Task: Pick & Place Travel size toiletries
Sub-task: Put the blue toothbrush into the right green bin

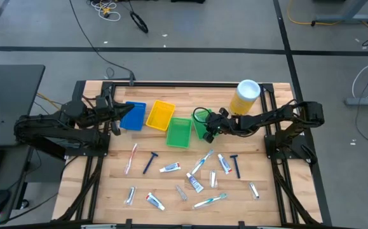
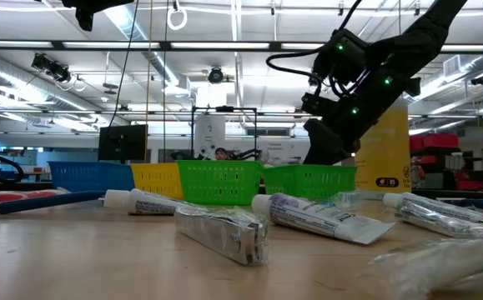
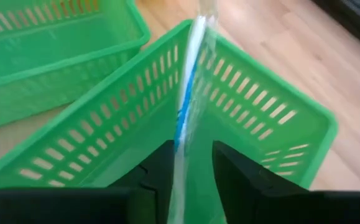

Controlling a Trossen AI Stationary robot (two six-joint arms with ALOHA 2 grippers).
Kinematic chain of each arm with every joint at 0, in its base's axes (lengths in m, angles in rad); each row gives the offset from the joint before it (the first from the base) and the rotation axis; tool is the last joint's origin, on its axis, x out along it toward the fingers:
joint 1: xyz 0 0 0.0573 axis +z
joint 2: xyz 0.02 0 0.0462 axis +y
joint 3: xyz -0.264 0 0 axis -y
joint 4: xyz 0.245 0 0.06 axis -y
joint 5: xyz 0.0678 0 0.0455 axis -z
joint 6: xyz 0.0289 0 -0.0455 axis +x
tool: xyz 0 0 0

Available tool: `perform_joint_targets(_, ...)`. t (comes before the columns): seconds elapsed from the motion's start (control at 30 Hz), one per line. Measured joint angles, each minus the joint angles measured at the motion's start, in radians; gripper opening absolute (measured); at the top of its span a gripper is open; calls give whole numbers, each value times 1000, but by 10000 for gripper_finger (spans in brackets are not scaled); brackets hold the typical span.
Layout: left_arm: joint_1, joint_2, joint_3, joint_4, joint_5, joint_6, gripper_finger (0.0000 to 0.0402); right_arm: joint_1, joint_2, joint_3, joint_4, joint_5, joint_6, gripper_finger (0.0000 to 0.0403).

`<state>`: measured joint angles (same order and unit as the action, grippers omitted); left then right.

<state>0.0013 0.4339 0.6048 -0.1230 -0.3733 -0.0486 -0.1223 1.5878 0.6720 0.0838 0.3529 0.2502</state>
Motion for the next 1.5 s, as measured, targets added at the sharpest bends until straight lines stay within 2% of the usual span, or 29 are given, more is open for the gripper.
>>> perform_joint_targets(0.2,0,2,0,0,6,-1,10,1,-60,23,-9,11,-5,150)
perform_joint_targets(0.33,0,9,0,-1,79,-1,9,10,-143,46,-17,-11,-23,157)
perform_joint_targets(0.47,0,32,0,-2,182,-28,16,41,-227,47,-18,-115,-56,158)
perform_joint_targets(0.7,-3,136,0,3,247,-106,39,114,-298,47,-21,-308,-60,158)
perform_joint_targets(0.87,-25,254,0,47,229,-97,73,163,-299,47,-17,-403,-101,158)
perform_joint_targets(1.07,-84,356,0,62,233,-44,100,208,-299,47,-5,-415,-138,158)
perform_joint_targets(1.2,-130,407,0,62,221,-62,108,221,-299,47,-5,-416,-137,158)
perform_joint_targets(1.5,-205,446,0,62,113,-86,103,293,-295,47,-24,-462,-157,157)
